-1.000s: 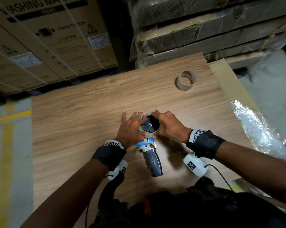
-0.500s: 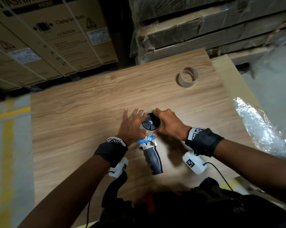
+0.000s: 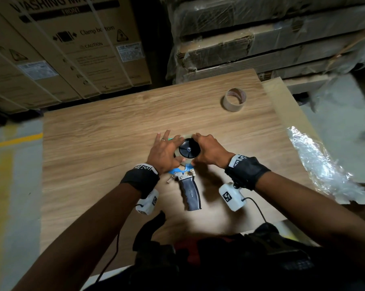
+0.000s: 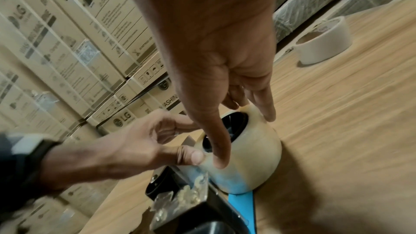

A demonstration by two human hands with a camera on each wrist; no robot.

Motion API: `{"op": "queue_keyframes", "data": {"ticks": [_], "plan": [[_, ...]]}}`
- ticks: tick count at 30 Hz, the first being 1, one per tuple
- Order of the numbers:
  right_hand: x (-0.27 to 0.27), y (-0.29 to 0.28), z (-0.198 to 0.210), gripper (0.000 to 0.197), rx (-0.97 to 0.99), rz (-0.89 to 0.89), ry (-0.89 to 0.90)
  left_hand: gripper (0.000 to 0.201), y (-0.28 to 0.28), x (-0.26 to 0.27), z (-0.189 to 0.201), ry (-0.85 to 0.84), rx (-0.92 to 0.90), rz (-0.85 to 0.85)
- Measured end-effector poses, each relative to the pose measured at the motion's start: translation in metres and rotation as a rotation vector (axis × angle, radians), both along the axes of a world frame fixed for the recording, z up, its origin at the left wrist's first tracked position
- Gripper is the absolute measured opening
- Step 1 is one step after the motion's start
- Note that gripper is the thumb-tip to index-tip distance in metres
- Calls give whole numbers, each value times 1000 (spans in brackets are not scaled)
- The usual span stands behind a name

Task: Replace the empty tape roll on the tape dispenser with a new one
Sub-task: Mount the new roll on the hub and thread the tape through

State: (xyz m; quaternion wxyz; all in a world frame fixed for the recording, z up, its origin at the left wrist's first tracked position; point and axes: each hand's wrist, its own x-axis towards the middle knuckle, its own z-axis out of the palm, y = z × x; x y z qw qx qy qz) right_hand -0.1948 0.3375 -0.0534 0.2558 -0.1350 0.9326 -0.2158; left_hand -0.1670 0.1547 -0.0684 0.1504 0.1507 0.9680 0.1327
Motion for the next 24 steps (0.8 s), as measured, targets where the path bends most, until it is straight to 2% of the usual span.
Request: {"op": "queue_keyframes", "data": {"ticks": [3,7,10,13,18,21,24], "plan": [[3,1,5,82,-17,-16,-2,71,-9,12,-3,71,113,46],[15,5,8,87,-79,-48,13,55,-27,34,-9,180,331,209],[34,13,10,87,-140,-87,16,51,-34,49,-7,208,403,210],[56,21,10,87,-163,-152,-24,50,-37,57,-13,222,336,147],[95,24,12,89,-236,-304,-212,39,-29,58,-16,182,168,176],[113,17,10,79,-292,-430,-302,38,-23,56,-15,143,56,177],[121,10,-4,63,-270,-404,-373,35,-17,51,-17,115,-1,191]]}}
